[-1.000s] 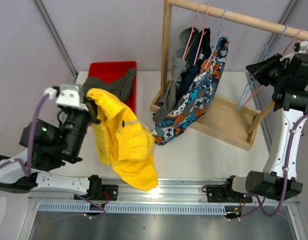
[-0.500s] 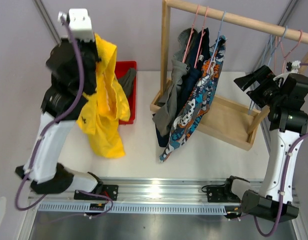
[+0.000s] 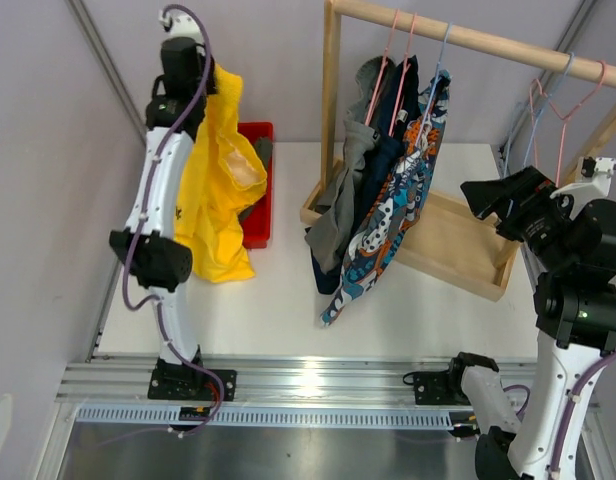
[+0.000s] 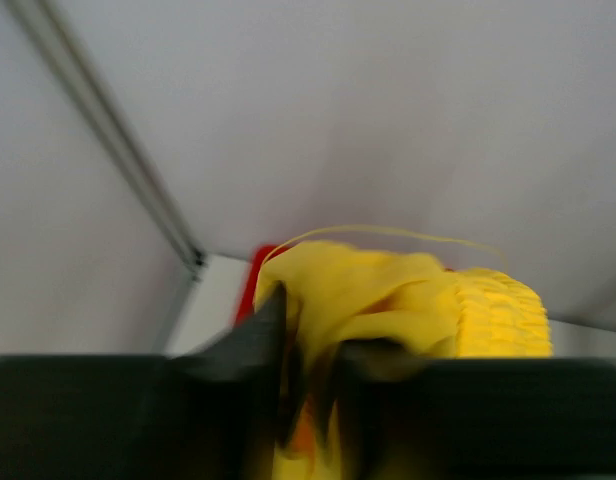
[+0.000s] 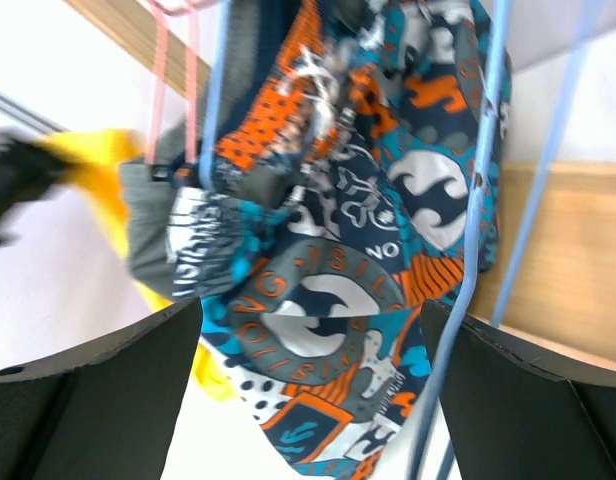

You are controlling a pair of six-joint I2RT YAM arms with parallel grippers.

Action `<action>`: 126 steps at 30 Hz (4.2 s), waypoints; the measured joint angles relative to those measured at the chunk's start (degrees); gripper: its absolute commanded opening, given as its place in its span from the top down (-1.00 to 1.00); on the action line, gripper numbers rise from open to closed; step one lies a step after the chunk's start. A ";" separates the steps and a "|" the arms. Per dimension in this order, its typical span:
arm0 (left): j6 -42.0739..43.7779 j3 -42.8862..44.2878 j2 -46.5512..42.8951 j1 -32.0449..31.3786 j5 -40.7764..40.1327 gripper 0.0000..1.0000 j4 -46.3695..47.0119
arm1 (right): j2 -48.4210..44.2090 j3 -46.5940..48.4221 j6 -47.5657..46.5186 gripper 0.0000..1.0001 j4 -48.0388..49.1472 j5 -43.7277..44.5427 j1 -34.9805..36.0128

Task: Remove the shorts from the hanger

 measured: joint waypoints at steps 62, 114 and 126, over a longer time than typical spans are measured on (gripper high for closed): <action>-13.20 -60.94 -36.85 0.24 10.62 -0.99 9.01 | 28.96 24.44 -1.07 -0.59 4.98 3.26 13.42; -4.83 -58.64 -44.35 -55.28 24.44 -0.99 27.82 | 15.06 20.70 2.54 1.00 9.70 14.14 21.42; -6.16 -58.38 -25.86 -66.58 29.94 -0.99 36.48 | 14.05 18.23 3.28 1.00 7.93 13.27 21.55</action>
